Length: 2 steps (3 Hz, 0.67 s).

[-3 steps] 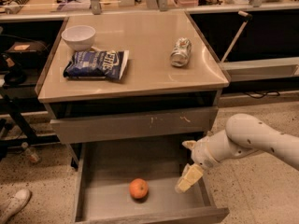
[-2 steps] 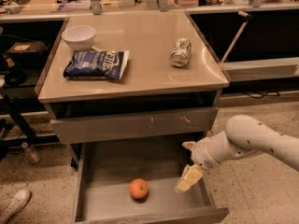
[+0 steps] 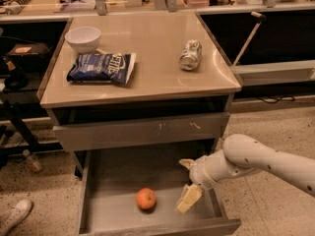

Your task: Pick orange from middle drawer and place on counter

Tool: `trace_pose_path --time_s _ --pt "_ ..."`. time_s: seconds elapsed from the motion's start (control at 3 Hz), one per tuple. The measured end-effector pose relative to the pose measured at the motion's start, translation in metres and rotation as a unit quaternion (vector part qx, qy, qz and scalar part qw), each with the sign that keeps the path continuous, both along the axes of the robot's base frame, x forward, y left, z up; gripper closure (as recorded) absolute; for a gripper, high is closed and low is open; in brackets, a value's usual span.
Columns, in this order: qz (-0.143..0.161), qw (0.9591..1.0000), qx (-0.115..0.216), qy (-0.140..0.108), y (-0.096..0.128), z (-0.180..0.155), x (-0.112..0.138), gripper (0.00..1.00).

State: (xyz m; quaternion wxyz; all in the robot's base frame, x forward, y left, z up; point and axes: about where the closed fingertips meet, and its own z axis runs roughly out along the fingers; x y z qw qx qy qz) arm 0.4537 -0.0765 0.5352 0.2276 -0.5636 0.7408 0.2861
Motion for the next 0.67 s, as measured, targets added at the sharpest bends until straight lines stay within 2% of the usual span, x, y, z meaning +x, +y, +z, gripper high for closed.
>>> trace_pose_path --time_s 0.33,0.67 --pt "0.008 0.9992 0.037 0.010 0.0415 -0.0402 0.0025 0.00" --pt "0.008 0.9992 0.037 0.011 0.0418 -0.0410 0.0022 0.00"
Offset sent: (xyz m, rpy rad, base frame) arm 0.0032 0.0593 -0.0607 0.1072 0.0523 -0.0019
